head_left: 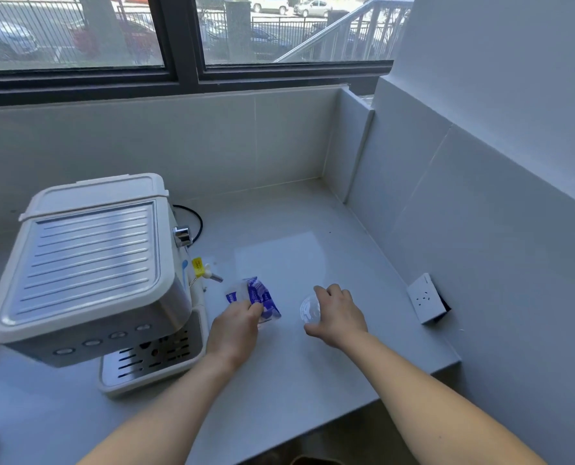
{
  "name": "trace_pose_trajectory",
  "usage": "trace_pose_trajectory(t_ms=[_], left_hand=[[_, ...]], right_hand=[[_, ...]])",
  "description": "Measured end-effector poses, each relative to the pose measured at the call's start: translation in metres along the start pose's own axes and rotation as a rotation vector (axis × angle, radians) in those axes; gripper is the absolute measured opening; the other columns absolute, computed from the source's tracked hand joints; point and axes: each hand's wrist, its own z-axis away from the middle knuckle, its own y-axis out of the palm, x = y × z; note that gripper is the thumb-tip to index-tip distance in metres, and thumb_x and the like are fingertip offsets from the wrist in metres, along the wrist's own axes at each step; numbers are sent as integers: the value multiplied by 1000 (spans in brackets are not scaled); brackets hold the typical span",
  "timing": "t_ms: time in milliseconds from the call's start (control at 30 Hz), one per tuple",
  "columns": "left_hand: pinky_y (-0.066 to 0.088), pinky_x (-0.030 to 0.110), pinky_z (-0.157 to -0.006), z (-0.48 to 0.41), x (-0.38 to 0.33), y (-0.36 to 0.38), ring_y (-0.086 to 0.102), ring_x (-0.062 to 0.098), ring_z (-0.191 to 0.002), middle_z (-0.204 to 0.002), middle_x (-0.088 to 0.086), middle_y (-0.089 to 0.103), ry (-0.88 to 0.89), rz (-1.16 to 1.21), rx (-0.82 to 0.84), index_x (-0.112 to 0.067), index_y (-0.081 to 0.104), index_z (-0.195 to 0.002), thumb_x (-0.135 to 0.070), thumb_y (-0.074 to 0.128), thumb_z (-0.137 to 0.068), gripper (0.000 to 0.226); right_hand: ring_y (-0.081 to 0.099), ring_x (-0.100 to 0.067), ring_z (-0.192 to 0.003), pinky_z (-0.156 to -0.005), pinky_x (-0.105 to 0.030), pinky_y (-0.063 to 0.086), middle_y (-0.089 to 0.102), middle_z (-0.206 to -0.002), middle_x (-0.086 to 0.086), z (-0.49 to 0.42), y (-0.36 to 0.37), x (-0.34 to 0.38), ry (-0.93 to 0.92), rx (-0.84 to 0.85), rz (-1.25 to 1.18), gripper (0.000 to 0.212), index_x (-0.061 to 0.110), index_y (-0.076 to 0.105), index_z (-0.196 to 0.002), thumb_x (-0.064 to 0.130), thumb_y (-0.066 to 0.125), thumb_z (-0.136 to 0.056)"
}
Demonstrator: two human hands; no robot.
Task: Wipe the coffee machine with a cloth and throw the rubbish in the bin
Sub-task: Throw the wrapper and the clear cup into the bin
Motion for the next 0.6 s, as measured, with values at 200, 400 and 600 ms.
trace_pose_trajectory(t_ms=[200, 400, 600], left_hand=[[39, 34, -64, 51, -37, -6, 58, 31, -94, -100, 7, 66, 2, 44, -71, -12, 64, -105, -11, 53, -92, 17], [33, 31, -63, 119, -78, -3, 57, 28, -93, -98, 4, 66, -23, 59, -102, -14, 64, -106, -8, 53, -91, 20], [42, 32, -63, 183, -107, -6, 61, 28, -88, -95, 6, 67, 44, 116, -110, -12, 68, -105, -12, 59, -92, 16]], right_hand=[[39, -24, -116, -70, -34, 49, 42, -127, -2, 62, -2, -23, -26, -28, -6, 72, 23, 38, -135, 45, 66, -72], [38, -23, -118, -75, -34, 49, 41, -130, -2, 126, 8, -47, -78, -41, -31, 77, 25, 34, -140, 46, 66, -73], [41, -24, -119, -83, -36, 52, 44, -131, -3, 191, 17, -60, -81, -96, -53, 79, 25, 34, -142, 51, 66, -75]])
